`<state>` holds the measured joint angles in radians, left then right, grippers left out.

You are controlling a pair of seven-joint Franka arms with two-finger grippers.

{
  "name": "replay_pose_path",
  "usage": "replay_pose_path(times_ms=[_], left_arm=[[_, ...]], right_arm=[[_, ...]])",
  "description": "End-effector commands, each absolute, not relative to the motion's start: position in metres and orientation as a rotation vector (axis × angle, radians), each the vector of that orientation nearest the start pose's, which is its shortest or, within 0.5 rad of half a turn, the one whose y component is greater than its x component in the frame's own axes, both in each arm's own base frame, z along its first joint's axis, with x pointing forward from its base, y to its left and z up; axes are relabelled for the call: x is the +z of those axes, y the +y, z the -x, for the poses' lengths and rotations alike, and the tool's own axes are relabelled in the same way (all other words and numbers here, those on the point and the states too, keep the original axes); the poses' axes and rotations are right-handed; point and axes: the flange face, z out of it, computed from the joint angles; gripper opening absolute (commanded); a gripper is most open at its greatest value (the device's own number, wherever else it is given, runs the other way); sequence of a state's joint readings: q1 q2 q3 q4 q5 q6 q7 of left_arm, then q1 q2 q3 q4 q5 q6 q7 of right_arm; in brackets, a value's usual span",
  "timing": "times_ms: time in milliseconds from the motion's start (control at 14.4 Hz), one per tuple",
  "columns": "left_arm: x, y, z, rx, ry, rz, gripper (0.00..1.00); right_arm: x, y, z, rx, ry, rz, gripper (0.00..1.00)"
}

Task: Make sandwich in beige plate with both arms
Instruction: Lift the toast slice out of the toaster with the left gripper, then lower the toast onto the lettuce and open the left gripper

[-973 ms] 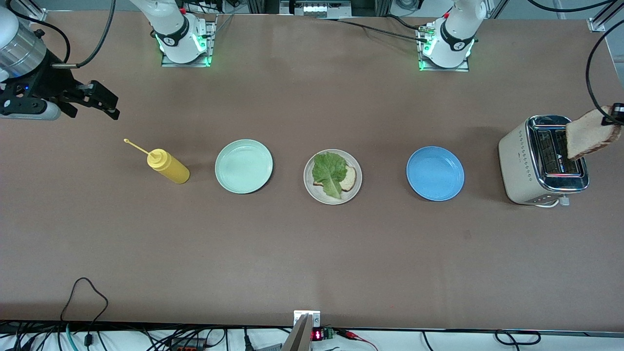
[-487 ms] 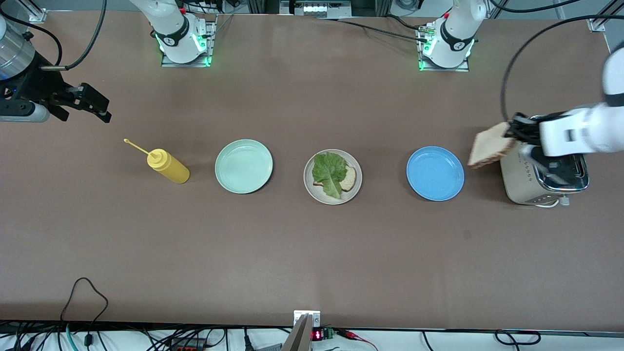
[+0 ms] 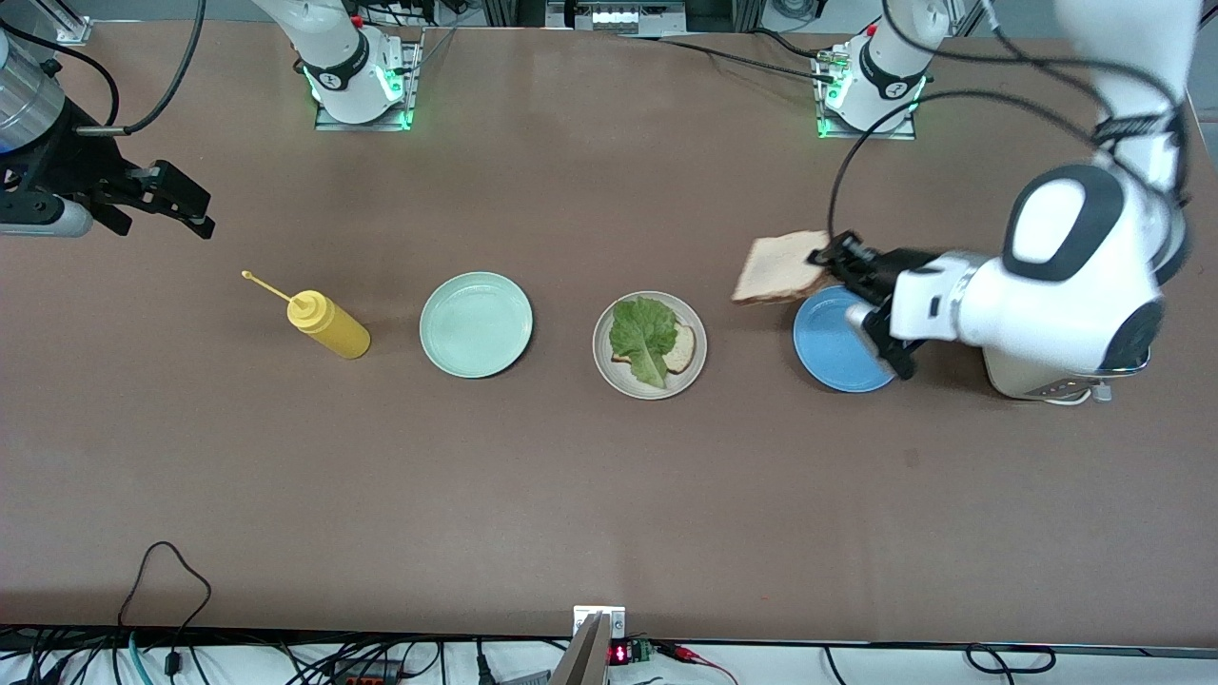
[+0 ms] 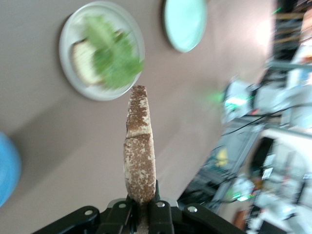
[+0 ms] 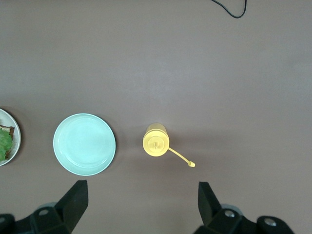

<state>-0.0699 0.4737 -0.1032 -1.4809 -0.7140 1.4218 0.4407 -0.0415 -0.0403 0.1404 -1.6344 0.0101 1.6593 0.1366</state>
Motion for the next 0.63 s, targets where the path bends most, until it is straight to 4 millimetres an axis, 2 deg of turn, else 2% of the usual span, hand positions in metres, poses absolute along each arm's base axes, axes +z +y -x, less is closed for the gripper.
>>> replay_pose_path(times_ms=[0,139,209,348,556], left_arm=[[0.359,-0.203,-0.634,-0.42,-0.438,-2.029,0.01],[0.328,-0.232,-0.63,-0.35,-0.365,-1.936,0.01],[0.306,-0.234,-0.629,-0.269,-0.346,-1.959,0.01],[0.268,-0.249,-0.611,-0.19,-0.348,-1.926,0.01],[0.237,-0.25,-0.601,-0.18,-0.325,-1.914,0.02]], right_arm=[[0.63,0.05,-0.543,-0.124,0.023,3.145,1.0],[0.632,0.046,-0.544,-0.132,0.013,3.162,1.0],[0.635,0.04,-0.544,-0.14,-0.031,3.162,1.0],[0.636,0.034,-0.545,-0.137,-0.053,3.161,1.0],[0.637,0.03,-0.545,-0.139,-0.021,3.153,1.0]])
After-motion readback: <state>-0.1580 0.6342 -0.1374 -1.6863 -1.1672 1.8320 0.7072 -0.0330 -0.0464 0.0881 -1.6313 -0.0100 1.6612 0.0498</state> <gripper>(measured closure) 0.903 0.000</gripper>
